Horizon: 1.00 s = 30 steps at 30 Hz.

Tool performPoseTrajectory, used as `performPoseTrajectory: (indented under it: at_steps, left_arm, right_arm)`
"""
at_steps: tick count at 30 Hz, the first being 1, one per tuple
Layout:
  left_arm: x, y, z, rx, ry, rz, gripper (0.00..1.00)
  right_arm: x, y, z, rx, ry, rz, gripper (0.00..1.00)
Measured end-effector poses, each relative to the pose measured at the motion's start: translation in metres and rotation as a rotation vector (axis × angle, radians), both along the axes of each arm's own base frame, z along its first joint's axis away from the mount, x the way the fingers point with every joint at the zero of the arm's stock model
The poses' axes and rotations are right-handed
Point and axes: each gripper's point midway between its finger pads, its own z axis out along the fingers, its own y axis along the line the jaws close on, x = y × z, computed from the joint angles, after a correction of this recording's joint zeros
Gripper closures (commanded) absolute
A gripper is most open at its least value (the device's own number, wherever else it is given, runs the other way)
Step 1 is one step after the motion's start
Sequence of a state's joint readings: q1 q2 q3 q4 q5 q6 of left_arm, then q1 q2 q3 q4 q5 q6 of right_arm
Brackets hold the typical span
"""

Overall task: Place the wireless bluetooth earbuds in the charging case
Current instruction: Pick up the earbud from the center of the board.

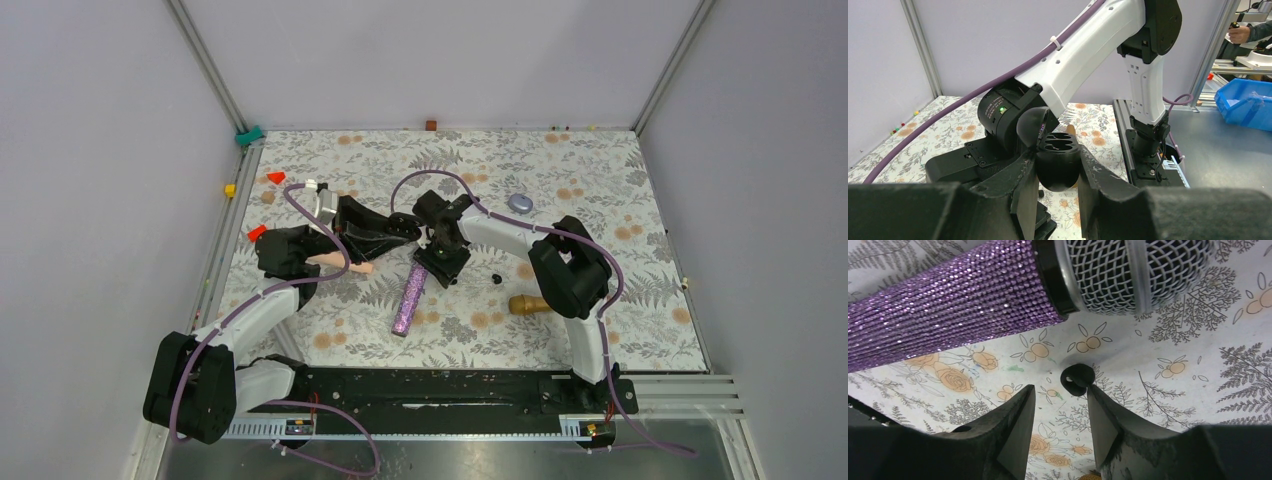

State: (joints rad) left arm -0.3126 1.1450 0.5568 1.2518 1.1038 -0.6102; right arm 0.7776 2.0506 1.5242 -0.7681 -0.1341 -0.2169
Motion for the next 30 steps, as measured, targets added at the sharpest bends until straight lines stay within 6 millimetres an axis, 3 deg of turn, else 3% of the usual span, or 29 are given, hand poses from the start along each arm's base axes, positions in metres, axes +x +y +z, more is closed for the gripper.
performPoseTrajectory:
  at_steps: [9, 17, 26, 30]
  left_arm:
    - [0.0, 0.0, 0.0, 0.0, 0.0, 0.0, 1.0]
    - [0.0, 0.0, 0.0, 0.0, 0.0, 0.0, 1.0]
    - [0.0, 0.0, 0.0, 0.0, 0.0, 0.002, 1.0]
    - [0.0, 0.0, 0.0, 0.0, 0.0, 0.002, 1.0]
  right_arm:
    - [0.005, -0.006, -0.005, -0.036, -0.023, 0.002, 0.5]
    - [0.004, -0.008, -0.013, -0.048, -0.014, 0.008, 0.59]
    - [0.008, -0.014, -0.013, -0.067, -0.052, 0.028, 0.5]
    - [0.01, -0.015, -0.003, -0.069, -0.094, 0.039, 0.48]
